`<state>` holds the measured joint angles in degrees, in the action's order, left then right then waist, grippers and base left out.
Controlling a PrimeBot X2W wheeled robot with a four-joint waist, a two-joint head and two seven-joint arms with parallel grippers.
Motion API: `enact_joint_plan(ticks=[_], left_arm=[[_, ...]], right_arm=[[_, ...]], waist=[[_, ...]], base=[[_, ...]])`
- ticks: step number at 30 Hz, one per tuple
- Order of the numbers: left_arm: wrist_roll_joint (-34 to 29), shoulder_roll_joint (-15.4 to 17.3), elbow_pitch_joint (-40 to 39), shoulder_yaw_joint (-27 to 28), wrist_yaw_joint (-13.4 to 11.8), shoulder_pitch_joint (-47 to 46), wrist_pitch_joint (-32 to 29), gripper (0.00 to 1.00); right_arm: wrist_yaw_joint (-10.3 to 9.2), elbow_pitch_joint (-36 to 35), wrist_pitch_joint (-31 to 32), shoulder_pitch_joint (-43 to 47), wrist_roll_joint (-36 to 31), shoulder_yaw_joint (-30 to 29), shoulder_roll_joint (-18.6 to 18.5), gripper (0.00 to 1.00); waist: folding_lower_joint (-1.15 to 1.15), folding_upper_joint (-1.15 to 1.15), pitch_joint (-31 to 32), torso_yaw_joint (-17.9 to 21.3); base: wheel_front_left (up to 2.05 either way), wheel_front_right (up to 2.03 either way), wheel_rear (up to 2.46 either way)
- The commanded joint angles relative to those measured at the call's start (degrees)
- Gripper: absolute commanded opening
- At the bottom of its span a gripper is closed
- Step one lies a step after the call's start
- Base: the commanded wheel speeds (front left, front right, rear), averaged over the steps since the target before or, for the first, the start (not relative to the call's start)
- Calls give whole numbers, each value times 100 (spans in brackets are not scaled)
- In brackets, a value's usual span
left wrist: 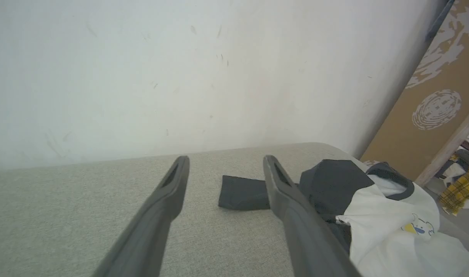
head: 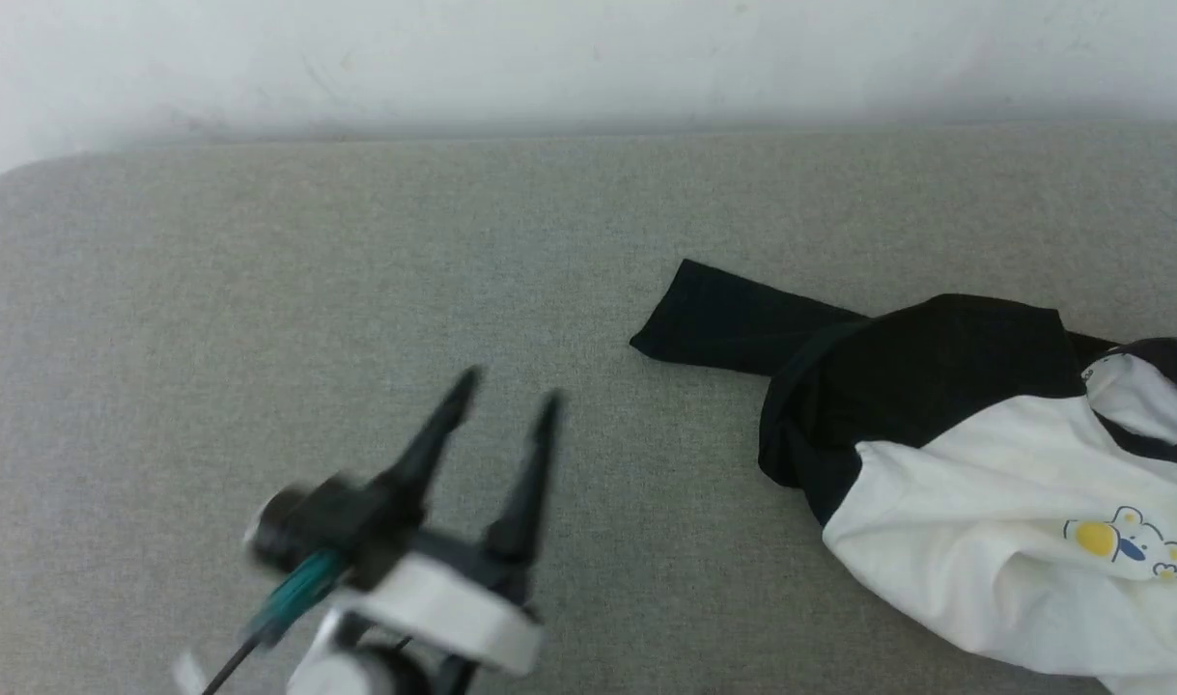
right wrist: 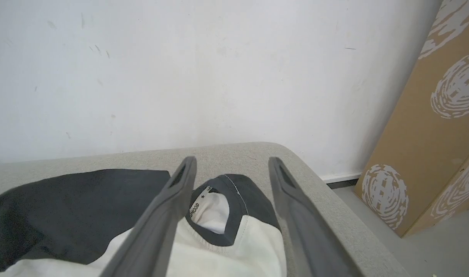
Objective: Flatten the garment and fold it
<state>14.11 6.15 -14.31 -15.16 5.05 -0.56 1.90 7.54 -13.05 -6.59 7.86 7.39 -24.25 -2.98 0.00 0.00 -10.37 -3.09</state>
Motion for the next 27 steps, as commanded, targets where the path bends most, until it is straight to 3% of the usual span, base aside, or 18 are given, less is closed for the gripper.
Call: enact_joint_plan(ticks=[1,13,20,27], left_arm=[[18,-2,-1,-180,76,-292,-218,100],[420,-64,1130,-2037,239,-2366,-2182,100],[413,113,1751,-2265,242,-2810,-2417,100],[372,46,2479,-2313,180,-3046,-2410,100]], right_arm=[[-5,-22,-6,-63,29,-32,10,100],[-5,135,-124,-464,190,70,10,100],[-5,214,-244,-634,217,108,10,100],[-5,291,-325,-799,236,174,10,100]], waist=[[0,0,-107,9],[0,0,-948,394],[0,0,-1375,601],[0,0,-1594,733]], base=[[0,0,0],[0,0,0],[0,0,0],[0,0,0]])
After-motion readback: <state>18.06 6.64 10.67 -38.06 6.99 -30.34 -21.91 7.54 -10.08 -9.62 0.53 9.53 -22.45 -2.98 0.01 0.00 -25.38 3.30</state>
